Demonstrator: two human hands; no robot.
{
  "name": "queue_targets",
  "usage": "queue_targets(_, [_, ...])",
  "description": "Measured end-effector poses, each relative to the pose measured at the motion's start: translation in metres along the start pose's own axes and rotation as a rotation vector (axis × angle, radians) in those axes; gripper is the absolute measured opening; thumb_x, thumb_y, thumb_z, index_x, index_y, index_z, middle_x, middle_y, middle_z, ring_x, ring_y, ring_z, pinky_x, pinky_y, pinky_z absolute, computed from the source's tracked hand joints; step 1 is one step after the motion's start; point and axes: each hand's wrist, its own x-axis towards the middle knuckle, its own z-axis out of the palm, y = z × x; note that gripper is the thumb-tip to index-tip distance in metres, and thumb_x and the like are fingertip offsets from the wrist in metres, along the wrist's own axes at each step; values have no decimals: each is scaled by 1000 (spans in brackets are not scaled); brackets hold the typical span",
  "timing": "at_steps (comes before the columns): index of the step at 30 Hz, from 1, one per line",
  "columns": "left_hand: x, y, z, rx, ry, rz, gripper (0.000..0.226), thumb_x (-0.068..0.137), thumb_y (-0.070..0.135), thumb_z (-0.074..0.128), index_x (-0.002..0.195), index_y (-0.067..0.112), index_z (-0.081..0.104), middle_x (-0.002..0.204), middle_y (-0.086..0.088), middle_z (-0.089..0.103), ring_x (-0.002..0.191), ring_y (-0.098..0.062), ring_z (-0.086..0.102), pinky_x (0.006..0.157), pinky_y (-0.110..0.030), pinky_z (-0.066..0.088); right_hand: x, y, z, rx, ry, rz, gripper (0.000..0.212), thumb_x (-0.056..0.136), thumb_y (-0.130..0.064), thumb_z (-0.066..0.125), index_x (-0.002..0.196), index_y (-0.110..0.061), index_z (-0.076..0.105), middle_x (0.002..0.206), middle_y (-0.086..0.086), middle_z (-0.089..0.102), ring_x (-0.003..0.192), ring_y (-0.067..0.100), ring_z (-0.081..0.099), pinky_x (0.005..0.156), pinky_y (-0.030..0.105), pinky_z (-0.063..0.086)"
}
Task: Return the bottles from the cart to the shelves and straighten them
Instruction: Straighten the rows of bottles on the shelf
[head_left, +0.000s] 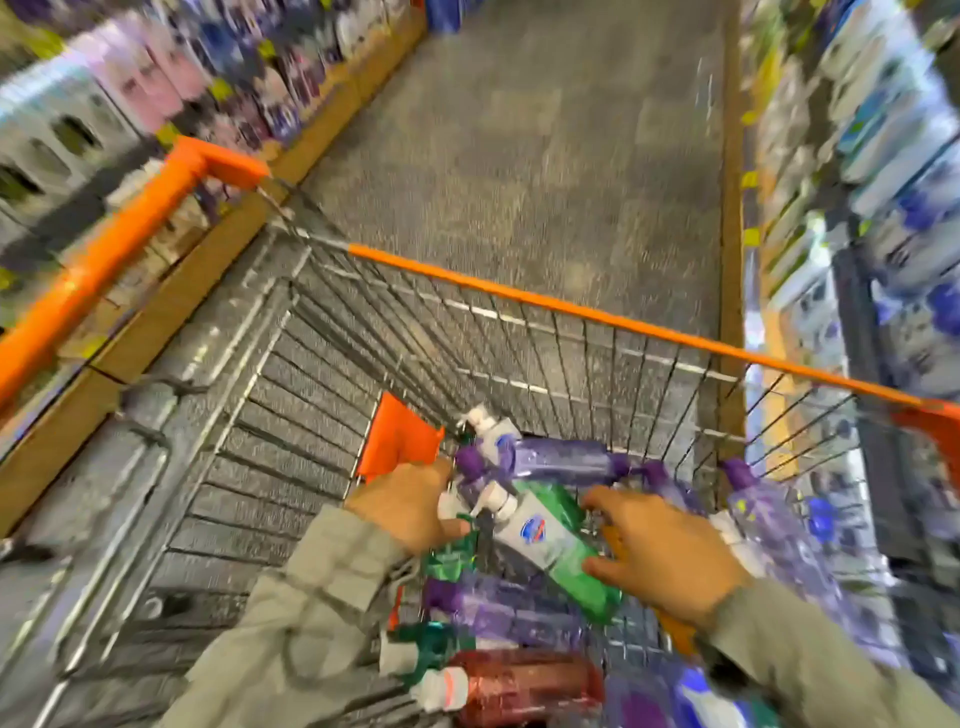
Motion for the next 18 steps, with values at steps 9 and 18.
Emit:
queue_targets(9, [104,-29,69,37,-109,-143,71,87,37,63,143,14,27,134,-15,50,123,-31,50,95,-35,41,89,10,89,-17,-165,43,67,89,-46,58,141,-23,24,139,2,36,124,24,43,92,34,46])
queue_targets(18, [145,-59,114,-70,-161,-261,52,81,39,68,125,15,51,123,-11,60,112,-30,58,94,-39,48,123,6,123,53,-196,80,86,88,-49,59,149,-23,5,144,5,34,128,27,41,93,37,47])
